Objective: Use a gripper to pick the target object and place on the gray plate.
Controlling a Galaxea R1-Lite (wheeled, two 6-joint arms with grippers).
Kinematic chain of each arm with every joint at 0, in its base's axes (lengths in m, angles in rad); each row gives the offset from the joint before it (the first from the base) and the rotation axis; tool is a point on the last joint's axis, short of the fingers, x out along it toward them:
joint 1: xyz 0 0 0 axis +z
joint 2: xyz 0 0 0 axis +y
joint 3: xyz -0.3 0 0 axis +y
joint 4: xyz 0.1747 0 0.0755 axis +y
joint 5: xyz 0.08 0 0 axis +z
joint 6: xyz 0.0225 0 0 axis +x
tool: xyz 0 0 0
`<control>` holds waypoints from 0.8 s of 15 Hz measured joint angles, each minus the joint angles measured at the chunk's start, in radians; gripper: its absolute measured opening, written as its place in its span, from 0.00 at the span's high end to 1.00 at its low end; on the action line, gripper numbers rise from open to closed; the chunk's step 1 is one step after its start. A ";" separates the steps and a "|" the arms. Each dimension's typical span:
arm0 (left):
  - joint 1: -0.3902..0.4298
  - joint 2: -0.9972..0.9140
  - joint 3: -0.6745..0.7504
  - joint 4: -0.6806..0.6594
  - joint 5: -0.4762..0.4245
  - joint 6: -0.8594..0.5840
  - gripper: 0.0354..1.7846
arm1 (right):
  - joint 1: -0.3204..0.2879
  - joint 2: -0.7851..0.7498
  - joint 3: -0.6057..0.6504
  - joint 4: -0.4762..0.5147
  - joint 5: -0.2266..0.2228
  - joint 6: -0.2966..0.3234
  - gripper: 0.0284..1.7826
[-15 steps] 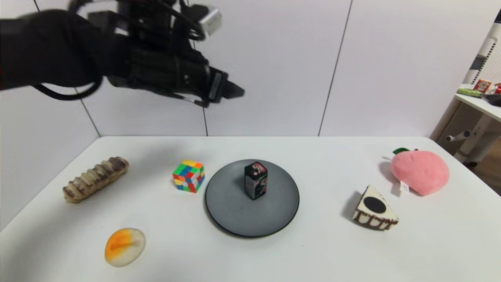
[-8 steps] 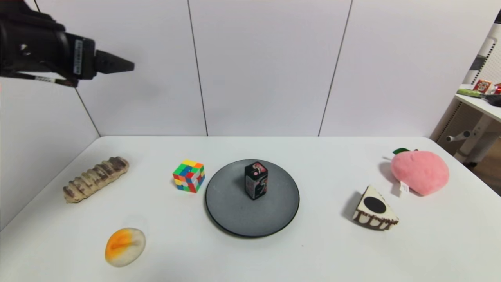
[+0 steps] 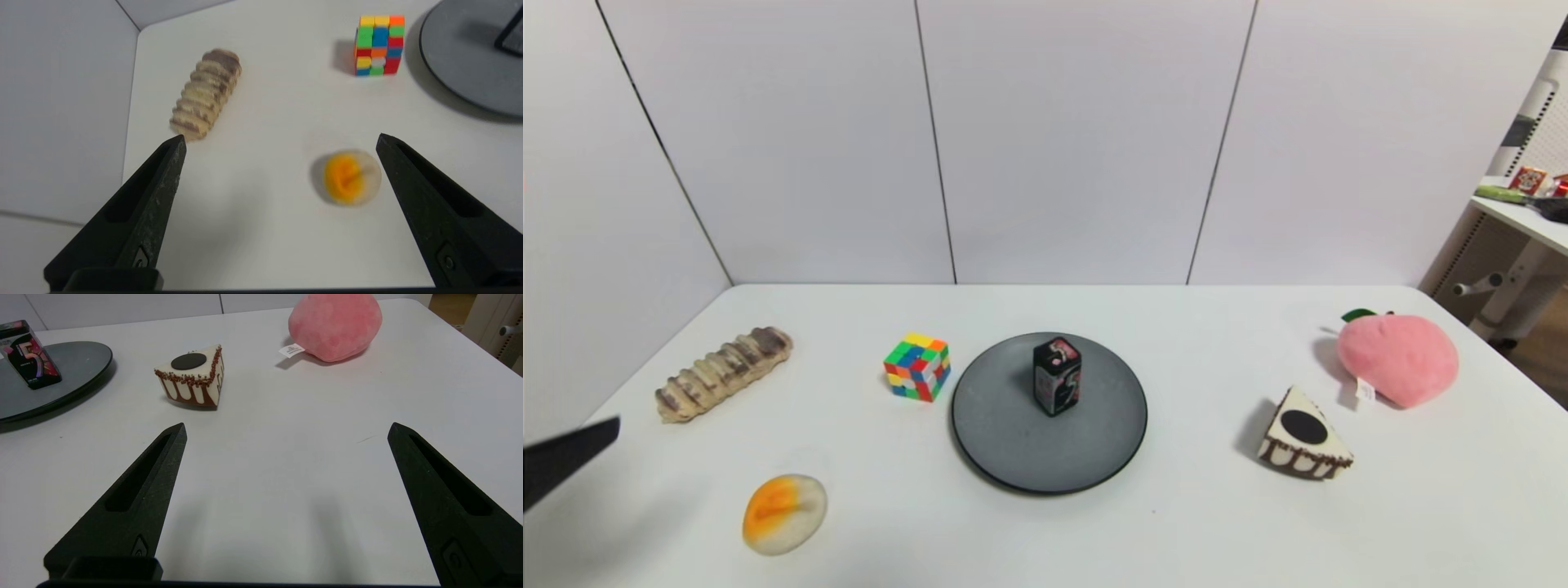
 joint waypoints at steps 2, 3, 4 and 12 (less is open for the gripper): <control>0.006 -0.213 0.193 0.000 -0.001 -0.003 0.06 | 0.000 0.000 0.000 0.000 0.000 0.000 0.05; 0.010 -0.310 0.285 -0.003 -0.001 -0.004 0.06 | 0.000 0.000 0.000 0.000 0.000 0.000 0.05; 0.014 -0.396 0.383 -0.011 -0.003 -0.005 0.06 | 0.000 0.000 0.000 0.000 0.000 0.000 0.05; 0.031 -0.785 0.797 -0.316 -0.026 -0.167 0.06 | 0.000 0.000 0.000 0.000 0.000 0.000 0.05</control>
